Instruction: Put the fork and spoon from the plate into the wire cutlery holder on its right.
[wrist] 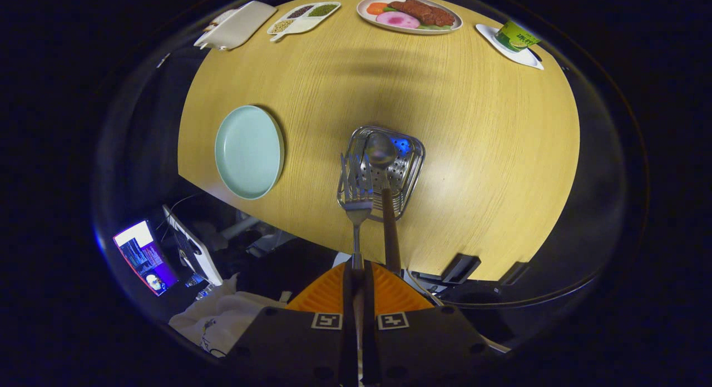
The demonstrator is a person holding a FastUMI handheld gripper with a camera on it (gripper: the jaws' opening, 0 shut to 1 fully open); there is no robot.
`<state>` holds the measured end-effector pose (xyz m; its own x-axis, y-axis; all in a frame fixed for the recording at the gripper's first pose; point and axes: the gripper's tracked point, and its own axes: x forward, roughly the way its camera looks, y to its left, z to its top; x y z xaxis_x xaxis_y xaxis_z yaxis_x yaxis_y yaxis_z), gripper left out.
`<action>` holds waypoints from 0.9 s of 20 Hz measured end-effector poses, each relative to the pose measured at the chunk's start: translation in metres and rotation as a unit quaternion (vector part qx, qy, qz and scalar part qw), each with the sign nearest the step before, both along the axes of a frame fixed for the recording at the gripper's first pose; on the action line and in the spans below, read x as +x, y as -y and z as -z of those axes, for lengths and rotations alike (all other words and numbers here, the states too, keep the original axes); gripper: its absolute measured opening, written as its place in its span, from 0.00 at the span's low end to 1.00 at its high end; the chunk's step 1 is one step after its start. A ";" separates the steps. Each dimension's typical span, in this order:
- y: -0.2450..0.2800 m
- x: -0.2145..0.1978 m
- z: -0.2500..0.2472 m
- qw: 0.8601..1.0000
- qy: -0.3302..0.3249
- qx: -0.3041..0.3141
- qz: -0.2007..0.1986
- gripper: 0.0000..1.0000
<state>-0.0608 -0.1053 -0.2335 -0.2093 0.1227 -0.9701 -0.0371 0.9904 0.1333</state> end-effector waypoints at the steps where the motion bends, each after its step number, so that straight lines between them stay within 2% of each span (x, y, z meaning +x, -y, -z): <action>1: 0.000 0.002 0.002 1.000 -0.007 -0.001 0.001 0.08; 8: 0.012 0.013 0.009 0.999 -0.036 -0.017 0.035 0.11; 11: 0.010 0.019 0.009 0.998 -0.032 -0.016 0.048 0.13; 14: 0.015 0.025 0.005 0.999 -0.011 -0.021 0.041 0.17; 15: 0.016 0.027 0.002 0.999 0.001 -0.021 0.041 0.31; 16: 0.014 0.029 -0.001 0.999 0.012 -0.016 0.040 0.40; 17: 0.013 0.030 -0.005 0.999 0.022 -0.012 0.036 0.61; 18: 0.012 0.030 -0.010 0.999 0.036 -0.006 0.033 0.68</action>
